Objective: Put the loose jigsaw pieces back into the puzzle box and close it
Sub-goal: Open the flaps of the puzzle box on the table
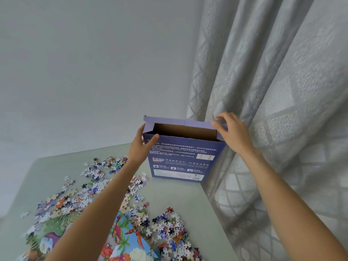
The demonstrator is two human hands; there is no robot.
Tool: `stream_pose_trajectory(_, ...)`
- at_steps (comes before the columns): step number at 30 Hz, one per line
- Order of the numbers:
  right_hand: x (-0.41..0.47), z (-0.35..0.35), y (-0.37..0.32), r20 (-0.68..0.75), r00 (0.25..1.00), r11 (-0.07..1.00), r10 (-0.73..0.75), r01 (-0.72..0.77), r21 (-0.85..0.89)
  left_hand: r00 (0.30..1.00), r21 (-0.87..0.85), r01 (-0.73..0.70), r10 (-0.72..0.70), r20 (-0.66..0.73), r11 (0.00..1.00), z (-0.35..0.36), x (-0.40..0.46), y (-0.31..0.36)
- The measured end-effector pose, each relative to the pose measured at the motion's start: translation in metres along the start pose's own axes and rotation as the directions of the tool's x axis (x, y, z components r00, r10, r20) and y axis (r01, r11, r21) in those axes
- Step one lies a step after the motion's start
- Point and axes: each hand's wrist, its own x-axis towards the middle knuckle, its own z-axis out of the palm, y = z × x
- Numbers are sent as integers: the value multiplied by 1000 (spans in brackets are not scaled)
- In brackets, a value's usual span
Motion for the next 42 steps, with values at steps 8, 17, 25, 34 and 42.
stream_pose_trajectory(8,14,8,21,-71,997,974,7,9,225,999,-71,19,-22,-45,997,12,24,9)
stream_pose_trajectory(17,46,19,18,-10,968,967,250,-250,-40,989,112,13,3,-145,994,7,34,21)
stream_pose_trajectory(25,48,42,8,146,862,805,486,-507,310,978,134,17,12,-206,991,-13,32,15)
stream_pose_trajectory(34,-13,50,-26,-334,883,936,331,-261,238,888,255,-258,332,-317,932,-21,37,33)
stream_pose_trajectory(42,-13,49,-6,-403,819,870,408,-216,442,878,442,-239,386,-282,865,-48,50,20)
